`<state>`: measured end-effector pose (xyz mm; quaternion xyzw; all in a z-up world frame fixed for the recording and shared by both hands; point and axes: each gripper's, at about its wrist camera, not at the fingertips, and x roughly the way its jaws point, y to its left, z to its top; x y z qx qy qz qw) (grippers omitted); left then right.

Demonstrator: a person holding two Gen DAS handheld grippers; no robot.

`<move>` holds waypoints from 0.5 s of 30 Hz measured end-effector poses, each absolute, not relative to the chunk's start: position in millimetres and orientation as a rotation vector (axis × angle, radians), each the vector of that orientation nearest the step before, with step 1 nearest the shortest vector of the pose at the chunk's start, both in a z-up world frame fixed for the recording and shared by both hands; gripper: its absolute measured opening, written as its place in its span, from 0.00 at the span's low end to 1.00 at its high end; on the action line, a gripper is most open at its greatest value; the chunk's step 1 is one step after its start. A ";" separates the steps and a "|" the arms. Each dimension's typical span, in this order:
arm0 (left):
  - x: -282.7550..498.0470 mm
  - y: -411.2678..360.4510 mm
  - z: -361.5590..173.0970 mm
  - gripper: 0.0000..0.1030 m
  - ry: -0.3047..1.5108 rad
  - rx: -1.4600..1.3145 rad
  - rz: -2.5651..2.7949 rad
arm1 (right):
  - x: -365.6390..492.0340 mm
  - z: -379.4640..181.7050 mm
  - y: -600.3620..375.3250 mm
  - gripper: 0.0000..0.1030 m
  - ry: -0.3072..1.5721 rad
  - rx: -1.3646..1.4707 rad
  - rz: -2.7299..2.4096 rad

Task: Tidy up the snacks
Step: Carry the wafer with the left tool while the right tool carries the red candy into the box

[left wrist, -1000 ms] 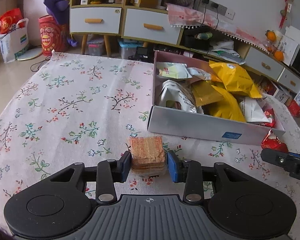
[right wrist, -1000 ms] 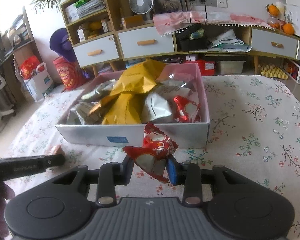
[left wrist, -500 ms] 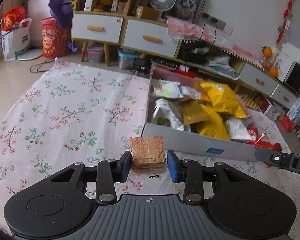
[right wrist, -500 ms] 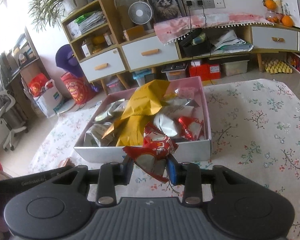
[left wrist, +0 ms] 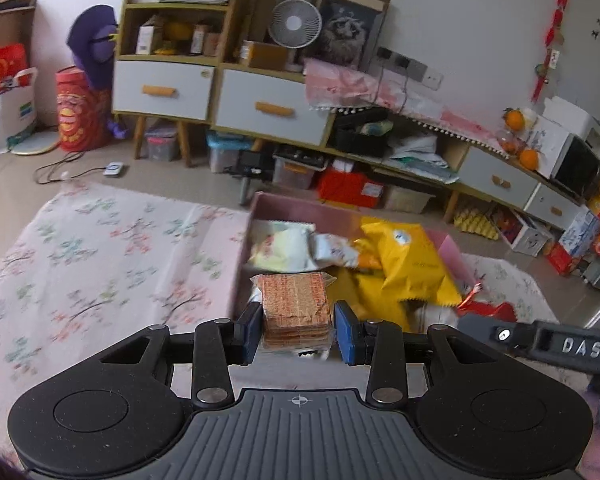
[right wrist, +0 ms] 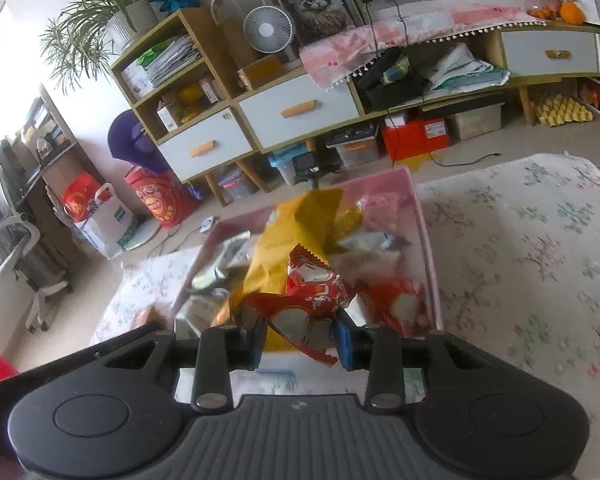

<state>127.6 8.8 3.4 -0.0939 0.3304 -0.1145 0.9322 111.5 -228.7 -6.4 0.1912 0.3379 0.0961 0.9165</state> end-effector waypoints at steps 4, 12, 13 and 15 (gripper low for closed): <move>140.6 2.7 -17.2 0.34 0.703 -0.195 -0.234 | 118.4 -20.9 -228.5 0.19 0.722 0.388 0.214; 153.6 -1.5 -32.5 0.35 0.697 -0.192 -0.255 | 130.6 -29.4 -229.7 0.18 0.719 0.374 0.210; 153.6 -1.8 -33.1 0.35 0.697 -0.194 -0.257 | 131.5 -31.4 -229.6 0.18 0.724 0.373 0.211; 154.0 -1.7 -34.1 0.35 0.700 -0.198 -0.262 | 132.5 -34.9 -228.7 0.18 0.735 0.369 0.213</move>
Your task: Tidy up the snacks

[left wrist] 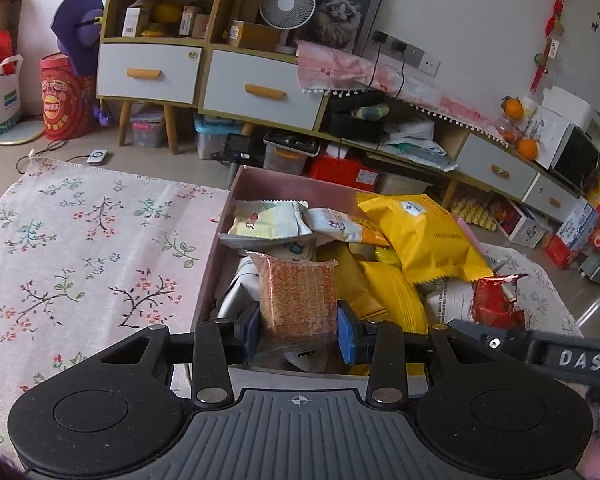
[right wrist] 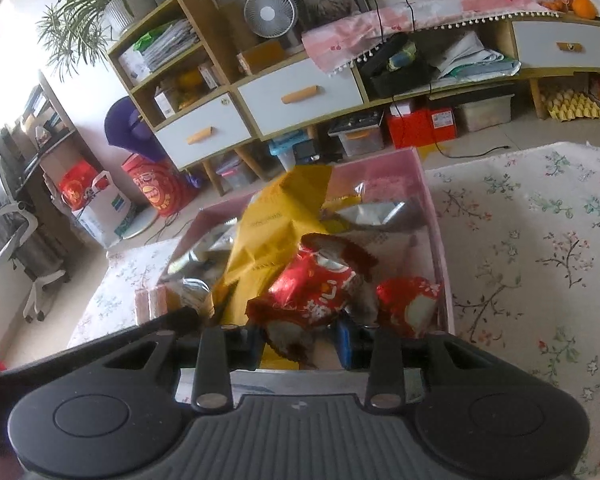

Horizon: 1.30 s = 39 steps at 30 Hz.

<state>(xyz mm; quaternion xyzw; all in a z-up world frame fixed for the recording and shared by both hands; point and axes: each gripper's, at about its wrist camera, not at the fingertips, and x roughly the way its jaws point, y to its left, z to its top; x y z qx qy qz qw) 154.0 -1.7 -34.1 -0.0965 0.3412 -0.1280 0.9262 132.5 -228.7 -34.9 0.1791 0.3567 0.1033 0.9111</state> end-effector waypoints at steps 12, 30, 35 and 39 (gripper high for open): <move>149.6 1.1 -29.8 0.42 0.683 -0.177 -0.288 | 131.4 -25.4 -231.5 0.37 0.734 0.384 0.242; 142.4 -8.6 -20.6 0.80 0.656 -0.130 -0.307 | 126.7 -7.5 -250.6 0.59 0.674 0.458 0.215; 135.3 -10.3 -15.2 0.89 0.681 -0.113 -0.298 | 119.7 -1.2 -251.3 0.67 0.667 0.437 0.206; 122.3 -14.3 -10.6 0.93 0.717 -0.063 -0.242 | 108.3 5.3 -250.8 0.76 0.665 0.403 0.168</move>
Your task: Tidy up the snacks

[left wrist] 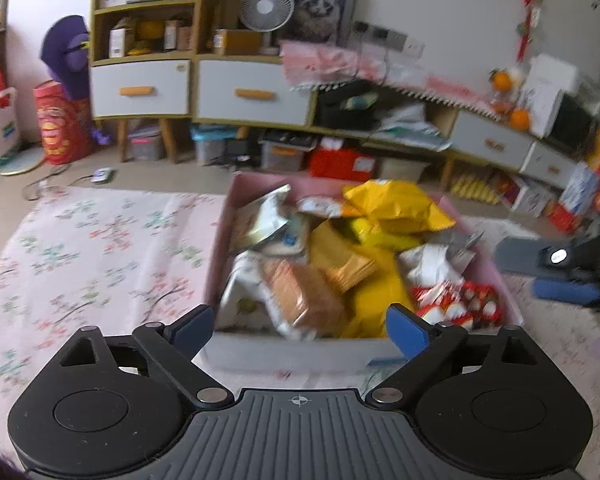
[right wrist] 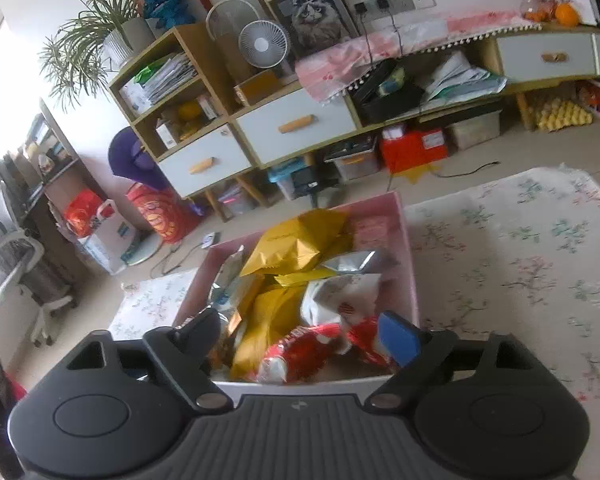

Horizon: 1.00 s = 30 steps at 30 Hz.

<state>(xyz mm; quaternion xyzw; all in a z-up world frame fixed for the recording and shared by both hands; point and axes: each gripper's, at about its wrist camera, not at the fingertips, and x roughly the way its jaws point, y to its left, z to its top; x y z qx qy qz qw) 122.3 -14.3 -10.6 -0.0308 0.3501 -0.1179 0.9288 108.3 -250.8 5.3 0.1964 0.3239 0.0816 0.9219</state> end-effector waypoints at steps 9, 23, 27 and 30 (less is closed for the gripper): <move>79.4 -11.1 8.1 0.94 0.818 -0.037 -0.148 | 70.3 23.4 -242.1 0.83 0.719 0.283 0.053; 17.6 -6.0 20.6 1.00 0.861 -0.024 -0.085 | 8.9 28.2 -216.7 0.87 0.737 0.111 -0.022; 14.7 -5.4 23.2 1.00 0.833 -0.011 -0.088 | 6.0 23.6 -212.7 0.87 0.728 0.086 -0.014; 15.3 -7.6 22.7 1.00 0.825 -0.005 -0.099 | 6.4 20.4 -207.7 0.87 0.723 0.060 -0.005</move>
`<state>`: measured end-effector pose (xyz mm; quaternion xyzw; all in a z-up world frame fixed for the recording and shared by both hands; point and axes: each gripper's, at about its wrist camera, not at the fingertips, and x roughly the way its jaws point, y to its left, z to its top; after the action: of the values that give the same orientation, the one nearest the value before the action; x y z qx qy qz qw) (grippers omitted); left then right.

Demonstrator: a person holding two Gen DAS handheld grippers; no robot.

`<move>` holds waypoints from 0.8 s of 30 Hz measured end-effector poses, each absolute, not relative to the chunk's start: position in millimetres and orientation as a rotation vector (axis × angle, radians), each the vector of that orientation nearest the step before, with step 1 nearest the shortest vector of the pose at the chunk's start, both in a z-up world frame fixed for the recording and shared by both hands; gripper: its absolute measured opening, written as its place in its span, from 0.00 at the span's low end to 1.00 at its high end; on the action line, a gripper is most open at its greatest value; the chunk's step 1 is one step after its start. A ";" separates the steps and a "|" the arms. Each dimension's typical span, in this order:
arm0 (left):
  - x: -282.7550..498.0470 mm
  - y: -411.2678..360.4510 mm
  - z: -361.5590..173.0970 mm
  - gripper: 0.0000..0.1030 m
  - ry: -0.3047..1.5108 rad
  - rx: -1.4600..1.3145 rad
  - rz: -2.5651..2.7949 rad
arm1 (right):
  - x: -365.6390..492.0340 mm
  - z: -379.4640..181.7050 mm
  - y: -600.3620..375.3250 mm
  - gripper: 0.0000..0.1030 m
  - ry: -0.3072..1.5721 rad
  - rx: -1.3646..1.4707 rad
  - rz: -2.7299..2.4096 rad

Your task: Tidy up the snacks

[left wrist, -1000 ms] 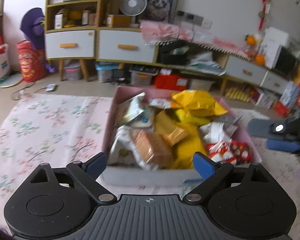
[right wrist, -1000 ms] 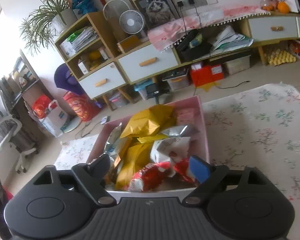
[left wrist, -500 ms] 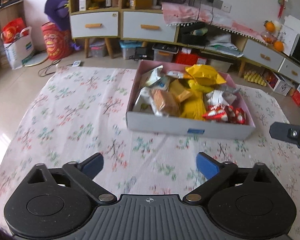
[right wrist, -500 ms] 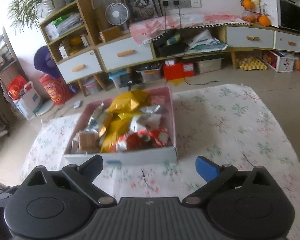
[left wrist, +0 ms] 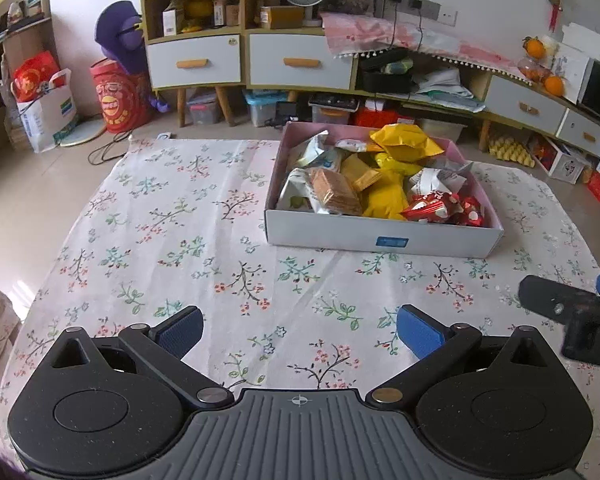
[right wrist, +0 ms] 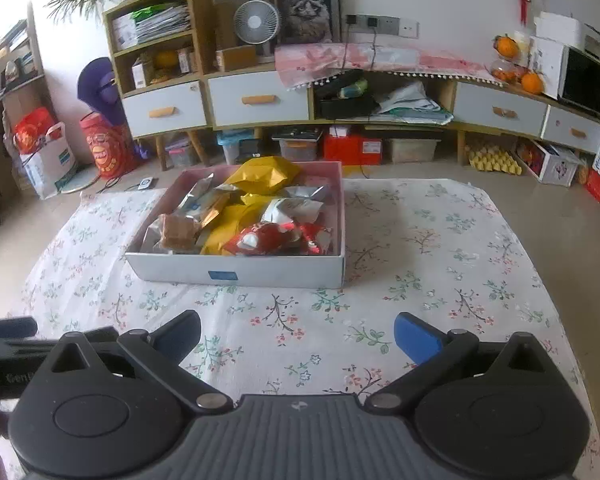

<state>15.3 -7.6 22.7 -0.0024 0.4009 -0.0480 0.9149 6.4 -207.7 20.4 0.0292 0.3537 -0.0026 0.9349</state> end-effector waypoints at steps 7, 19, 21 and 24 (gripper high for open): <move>20.1 -15.0 17.9 1.00 0.818 0.016 -0.101 | 11.7 16.5 -203.0 0.87 0.718 0.042 -0.005; 25.4 -12.5 12.5 1.00 0.832 0.010 -0.091 | 12.3 12.7 -202.5 0.87 0.739 0.038 0.002; 24.8 -11.9 12.8 1.00 0.829 0.012 -0.093 | 12.5 12.6 -202.8 0.87 0.740 0.039 0.005; 23.7 -11.9 13.8 1.00 0.826 0.016 -0.095 | 11.2 13.3 -202.9 0.87 0.738 0.040 0.003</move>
<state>23.7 -11.9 13.8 0.0076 0.4011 -0.0463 0.9148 11.2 -202.9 13.3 0.0198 0.3606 0.0016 0.9325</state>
